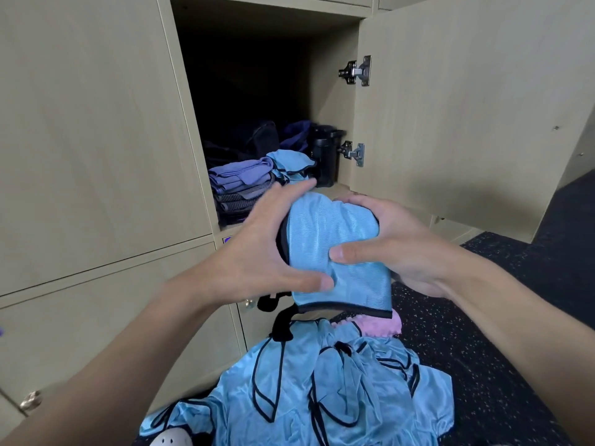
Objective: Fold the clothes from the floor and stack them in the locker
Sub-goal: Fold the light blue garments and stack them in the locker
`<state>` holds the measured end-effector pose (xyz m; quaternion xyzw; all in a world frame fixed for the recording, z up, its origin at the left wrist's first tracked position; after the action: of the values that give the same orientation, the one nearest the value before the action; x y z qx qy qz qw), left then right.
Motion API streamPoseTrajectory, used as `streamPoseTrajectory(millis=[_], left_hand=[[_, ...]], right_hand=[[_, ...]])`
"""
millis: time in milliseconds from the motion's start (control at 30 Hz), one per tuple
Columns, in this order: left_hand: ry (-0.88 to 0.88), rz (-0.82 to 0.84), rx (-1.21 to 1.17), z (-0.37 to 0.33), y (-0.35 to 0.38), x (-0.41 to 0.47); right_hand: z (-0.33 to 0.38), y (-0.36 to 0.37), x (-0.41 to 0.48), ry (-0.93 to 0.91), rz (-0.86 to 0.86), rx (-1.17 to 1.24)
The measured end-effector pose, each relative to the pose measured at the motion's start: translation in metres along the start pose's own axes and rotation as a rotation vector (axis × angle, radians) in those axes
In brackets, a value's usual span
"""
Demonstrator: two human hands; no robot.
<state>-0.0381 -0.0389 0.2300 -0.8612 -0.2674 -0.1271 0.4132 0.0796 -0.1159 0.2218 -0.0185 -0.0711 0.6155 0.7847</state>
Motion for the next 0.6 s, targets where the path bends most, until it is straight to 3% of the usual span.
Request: streamPoseTrajectory(millis=[100,333,467,600], left_hand=[[-0.048,0.05,-0.129,0.003,0.009,-0.005],[-0.106,-0.142,-0.332,0.02,0.002,0.0],[-0.168,-0.207,-0.525,0.039,-0.009,0.018],[-0.274,-0.33,-0.661,0.073,-0.019,0.045]], right_hand=[[0.002,0.002,-0.002,0.008,0.038,0.048],[-0.005,-0.011,0.013,0.039,0.049,-0.009],[-0.015,-0.009,0.043,0.119,0.181,-0.017],[-0.01,-0.024,0.088,0.037,0.038,0.024]])
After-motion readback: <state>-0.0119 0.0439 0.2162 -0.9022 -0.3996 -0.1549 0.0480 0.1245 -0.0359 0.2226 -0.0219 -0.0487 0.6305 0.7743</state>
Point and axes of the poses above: each hand's wrist, its own x-axis towards the middle knuckle, its own y-axis out of the palm, z = x × y, the point moved 9 cm from there along x, towards the middle knuckle, and after that the axes turned 6 degrees about y, right-handed, at the moved point
